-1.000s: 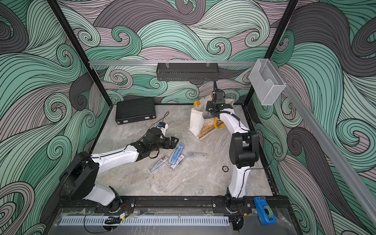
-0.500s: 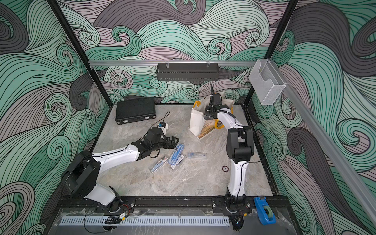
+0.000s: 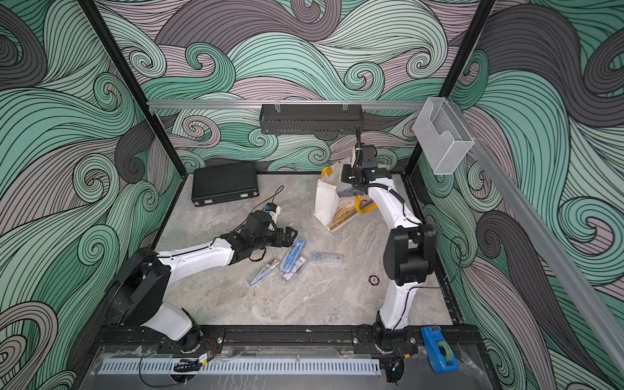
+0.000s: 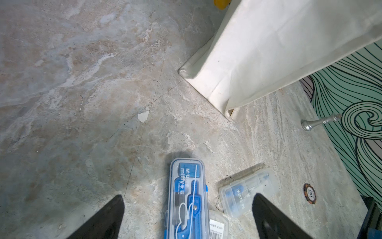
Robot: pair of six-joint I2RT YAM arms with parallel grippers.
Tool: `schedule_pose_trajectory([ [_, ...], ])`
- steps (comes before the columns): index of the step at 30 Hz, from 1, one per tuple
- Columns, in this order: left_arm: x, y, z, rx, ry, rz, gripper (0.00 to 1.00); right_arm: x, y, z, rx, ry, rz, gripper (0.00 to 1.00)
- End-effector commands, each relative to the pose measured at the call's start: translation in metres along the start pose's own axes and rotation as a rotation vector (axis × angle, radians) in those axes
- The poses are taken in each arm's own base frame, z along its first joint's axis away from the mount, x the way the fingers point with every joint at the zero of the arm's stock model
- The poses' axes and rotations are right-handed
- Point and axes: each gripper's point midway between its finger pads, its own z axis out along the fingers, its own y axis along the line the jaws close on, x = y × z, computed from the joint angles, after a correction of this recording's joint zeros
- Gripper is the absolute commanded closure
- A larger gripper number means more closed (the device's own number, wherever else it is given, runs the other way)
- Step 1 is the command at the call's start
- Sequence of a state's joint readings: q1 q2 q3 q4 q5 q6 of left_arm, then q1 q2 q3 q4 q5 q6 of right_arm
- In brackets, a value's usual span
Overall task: Put the compass set into the canvas bag
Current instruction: Place the compass set in the canvas bag, then pick up the compass set at the center of the board.
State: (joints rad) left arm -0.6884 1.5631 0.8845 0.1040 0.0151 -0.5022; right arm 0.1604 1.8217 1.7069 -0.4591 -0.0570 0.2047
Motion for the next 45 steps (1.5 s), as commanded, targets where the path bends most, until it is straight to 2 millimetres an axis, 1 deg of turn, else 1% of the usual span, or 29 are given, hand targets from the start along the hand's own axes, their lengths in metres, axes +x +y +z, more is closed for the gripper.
schedule_pose_trajectory([
  [1,-0.009,-0.001,0.000,-0.018,0.004,0.014,0.03,-0.001,0.028,-0.033,-0.081,-0.028,-0.054,0.57],
  [5,-0.007,0.003,0.000,-0.050,0.034,0.029,0.03,0.014,0.064,-0.064,-0.173,-0.036,-0.108,0.57],
  [7,-0.003,0.004,0.001,-0.057,0.059,0.039,0.03,0.028,0.084,-0.076,-0.221,-0.021,-0.149,0.56],
  [9,0.001,0.005,0.000,-0.062,0.085,0.050,0.04,0.045,0.106,-0.085,-0.277,0.003,-0.198,0.56],
  [12,0.009,0.004,-0.002,-0.055,0.125,0.078,0.05,0.074,0.131,-0.093,-0.350,0.057,-0.239,0.56],
  [15,0.023,0.004,-0.005,-0.048,0.191,0.111,0.06,0.110,0.145,-0.090,-0.396,0.142,-0.240,0.56],
  [18,0.040,0.001,-0.009,-0.042,0.260,0.123,0.06,0.145,0.148,-0.081,-0.394,0.229,-0.231,0.55],
  [21,0.057,-0.004,-0.014,-0.040,0.331,0.141,0.06,0.174,0.141,-0.070,-0.359,0.309,-0.204,0.55],
  [24,0.069,-0.006,-0.019,-0.081,0.367,0.179,0.05,0.195,0.128,-0.058,-0.304,0.366,-0.172,0.55],
  [27,0.079,-0.009,-0.025,-0.106,0.410,0.221,0.04,0.211,0.122,-0.051,-0.277,0.412,-0.160,0.55],
  [30,0.088,-0.004,-0.027,-0.169,0.449,0.272,0.03,0.219,0.119,-0.045,-0.263,0.435,-0.156,0.55],
  [33,0.093,0.003,-0.025,-0.221,0.484,0.298,0.03,0.223,0.117,-0.041,-0.251,0.444,-0.156,0.55],
  [37,0.098,0.003,-0.018,-0.233,0.515,0.319,0.03,0.224,0.117,-0.037,-0.246,0.446,-0.156,0.54],
  [41,0.101,0.006,-0.011,-0.253,0.546,0.337,0.03,0.226,0.115,-0.034,-0.235,0.452,-0.158,0.54],
  [45,0.098,0.016,-0.006,-0.326,0.551,0.339,0.03,0.228,0.113,-0.033,-0.224,0.455,-0.160,0.54],
])
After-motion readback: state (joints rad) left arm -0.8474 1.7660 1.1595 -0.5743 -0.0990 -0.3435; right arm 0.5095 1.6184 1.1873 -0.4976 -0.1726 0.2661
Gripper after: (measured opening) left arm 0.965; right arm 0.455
